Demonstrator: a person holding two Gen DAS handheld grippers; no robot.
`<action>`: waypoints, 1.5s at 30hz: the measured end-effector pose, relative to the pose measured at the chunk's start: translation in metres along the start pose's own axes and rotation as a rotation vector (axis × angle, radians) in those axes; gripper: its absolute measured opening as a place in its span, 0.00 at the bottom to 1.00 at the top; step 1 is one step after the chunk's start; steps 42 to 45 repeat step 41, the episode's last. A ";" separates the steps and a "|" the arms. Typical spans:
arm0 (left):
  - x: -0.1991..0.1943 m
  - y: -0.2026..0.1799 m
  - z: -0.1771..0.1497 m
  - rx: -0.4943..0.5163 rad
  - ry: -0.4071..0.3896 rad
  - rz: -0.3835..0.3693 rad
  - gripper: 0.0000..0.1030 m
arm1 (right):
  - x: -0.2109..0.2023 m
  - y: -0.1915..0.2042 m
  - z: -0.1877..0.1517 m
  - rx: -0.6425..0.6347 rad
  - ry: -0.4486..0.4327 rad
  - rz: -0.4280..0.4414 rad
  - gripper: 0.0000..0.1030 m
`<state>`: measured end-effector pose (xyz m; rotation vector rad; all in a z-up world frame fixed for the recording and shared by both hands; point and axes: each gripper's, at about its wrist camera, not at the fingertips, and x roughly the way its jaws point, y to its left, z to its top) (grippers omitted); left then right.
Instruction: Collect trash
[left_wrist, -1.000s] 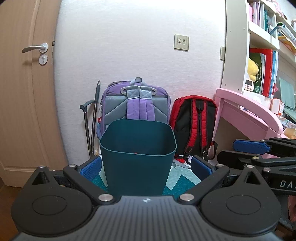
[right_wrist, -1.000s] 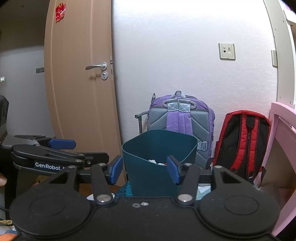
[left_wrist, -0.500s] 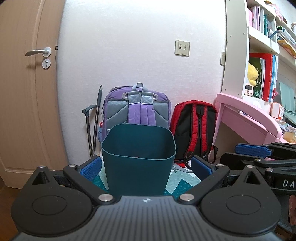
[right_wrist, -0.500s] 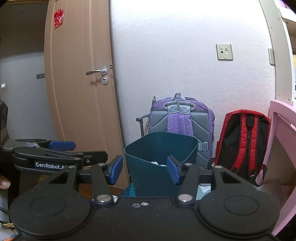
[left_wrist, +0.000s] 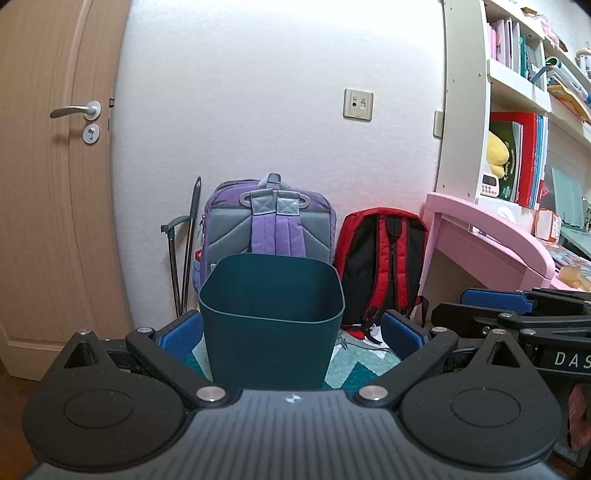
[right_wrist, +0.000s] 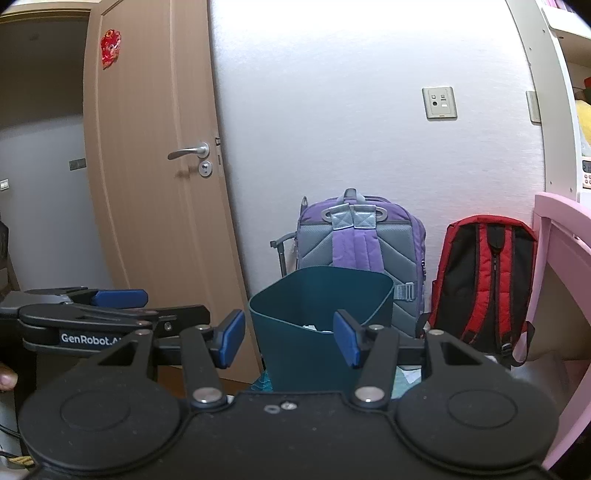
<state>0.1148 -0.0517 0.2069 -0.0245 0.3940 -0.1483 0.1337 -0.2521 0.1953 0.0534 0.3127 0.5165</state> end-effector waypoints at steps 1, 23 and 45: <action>-0.001 0.000 0.000 0.001 -0.002 0.002 1.00 | -0.001 0.001 0.000 -0.003 -0.004 -0.003 0.52; -0.028 -0.007 -0.008 -0.014 -0.034 0.033 1.00 | -0.019 0.015 -0.006 -0.012 -0.027 -0.011 0.52; 0.001 0.017 -0.020 -0.053 -0.010 0.039 1.00 | 0.017 0.018 -0.023 0.006 0.046 -0.007 0.52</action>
